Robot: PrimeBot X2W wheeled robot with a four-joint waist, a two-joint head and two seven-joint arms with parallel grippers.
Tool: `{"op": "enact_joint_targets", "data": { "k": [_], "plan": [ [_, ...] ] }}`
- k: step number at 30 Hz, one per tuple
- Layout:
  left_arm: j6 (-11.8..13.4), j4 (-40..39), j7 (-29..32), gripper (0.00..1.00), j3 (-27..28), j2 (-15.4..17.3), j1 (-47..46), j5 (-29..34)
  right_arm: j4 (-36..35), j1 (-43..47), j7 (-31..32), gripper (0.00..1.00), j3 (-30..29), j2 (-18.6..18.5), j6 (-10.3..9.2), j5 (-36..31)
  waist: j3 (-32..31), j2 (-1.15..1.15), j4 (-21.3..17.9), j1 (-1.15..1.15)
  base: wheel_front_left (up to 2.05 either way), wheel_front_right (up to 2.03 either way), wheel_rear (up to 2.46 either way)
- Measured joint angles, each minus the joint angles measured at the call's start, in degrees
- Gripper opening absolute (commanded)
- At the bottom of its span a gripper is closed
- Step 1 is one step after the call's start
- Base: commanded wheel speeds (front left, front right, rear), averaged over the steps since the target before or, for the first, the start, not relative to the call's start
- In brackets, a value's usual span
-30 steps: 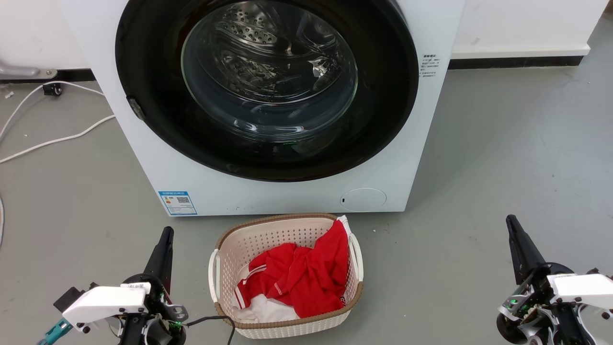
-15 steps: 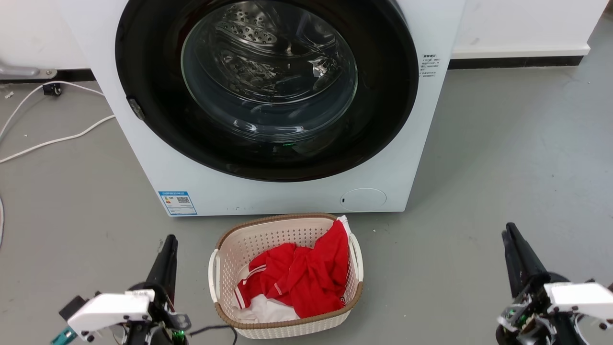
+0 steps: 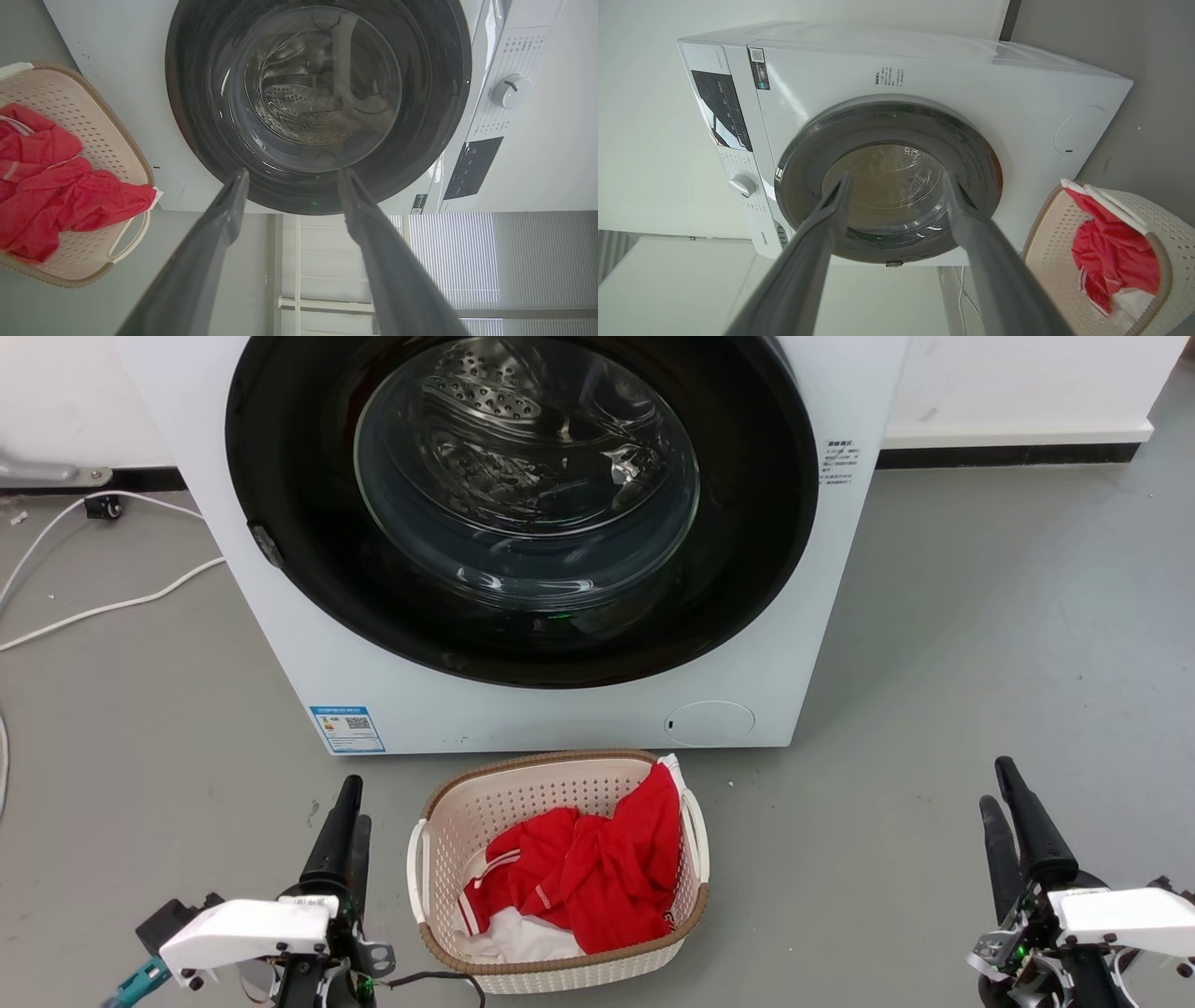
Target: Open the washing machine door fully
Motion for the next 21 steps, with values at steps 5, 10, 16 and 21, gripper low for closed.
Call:
{"op": "enact_joint_targets", "data": {
  "k": [5, 10, 16, 21],
  "plan": [
    [0.0, -0.6, -1.2, 1.0, -0.3, 0.0, -0.7, 5.0, -1.0, 0.4, -1.3, 1.0, 0.0, -0.1, 0.0, -6.5, 0.1, 0.0, 0.1, 0.0, 0.0, 0.0, 0.0],
    [0.0, -0.7, -2.5, 1.0, -0.6, 0.0, -1.0, 11.4, -2.0, 0.5, -2.4, 1.0, 0.2, -0.1, 0.0, -15.1, 0.1, 0.0, 0.2, 0.0, 0.0, 0.0, 0.0],
    [0.3, -0.4, -3.8, 1.0, -1.1, 0.0, -1.7, 19.0, -2.6, 0.5, -3.9, 1.0, 0.8, -0.1, 0.0, -25.3, 0.1, 0.0, 0.2, 0.0, 0.0, 0.0, 0.0],
    [1.1, -0.2, -4.8, 1.0, -1.9, 0.0, -2.1, 25.6, -2.8, 0.5, -4.9, 1.0, 1.6, -0.2, 0.0, -33.0, 0.2, 0.0, 0.3, 0.0, 0.0, 0.0, 0.0]
  ]
}}
